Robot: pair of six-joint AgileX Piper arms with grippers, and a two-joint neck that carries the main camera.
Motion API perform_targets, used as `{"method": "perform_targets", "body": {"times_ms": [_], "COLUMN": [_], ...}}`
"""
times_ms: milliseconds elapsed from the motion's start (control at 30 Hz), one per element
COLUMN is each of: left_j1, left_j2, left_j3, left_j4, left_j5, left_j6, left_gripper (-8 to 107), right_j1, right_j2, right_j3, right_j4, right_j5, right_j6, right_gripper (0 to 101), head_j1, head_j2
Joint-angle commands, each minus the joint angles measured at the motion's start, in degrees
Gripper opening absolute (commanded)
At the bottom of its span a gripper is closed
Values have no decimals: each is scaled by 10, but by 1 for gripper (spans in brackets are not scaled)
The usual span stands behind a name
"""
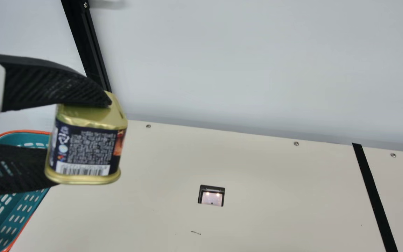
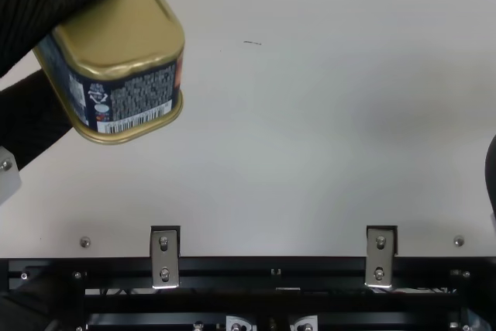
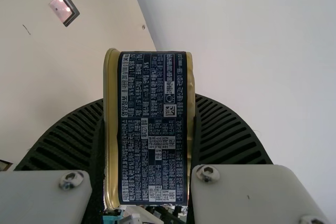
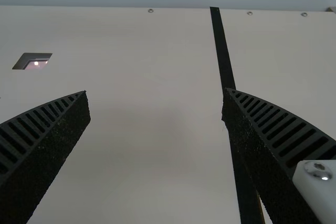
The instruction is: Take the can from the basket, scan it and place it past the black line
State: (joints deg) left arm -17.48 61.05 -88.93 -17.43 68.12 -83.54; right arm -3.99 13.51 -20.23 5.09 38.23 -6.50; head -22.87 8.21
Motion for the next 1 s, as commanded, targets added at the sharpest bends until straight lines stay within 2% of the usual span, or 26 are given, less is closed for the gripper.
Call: {"method": "perform_targets", "body": {"times_ms": [0,133,300,700,967], "left_j1": [4,3,-23,-126,-186], "left_j2": [-1,-4,-8,-19,-26], "left_j3": [1,1,10,60,96], "left_j4": [-5,7,62,253,397], "left_j5": [1,-4,-26,-103,-132], "left_j6": [6,22,46,50,34], "left_gripper": [10,10,10,10,10], "right_j1": [0,0,0,0,0], "right_j2": [0,0,0,0,0], "right_j3": [0,0,0,0,0], "right_j4": [0,0,0,0,0], "right_j5": [0,0,0,0,0], "right_j6": [0,0,0,0,0], "right_gripper": [101,101,101,101,101], "head_j1": [-21,-21,-21,-21,-21], "head_j2": [-8,-8,-8,-8,-8]}}
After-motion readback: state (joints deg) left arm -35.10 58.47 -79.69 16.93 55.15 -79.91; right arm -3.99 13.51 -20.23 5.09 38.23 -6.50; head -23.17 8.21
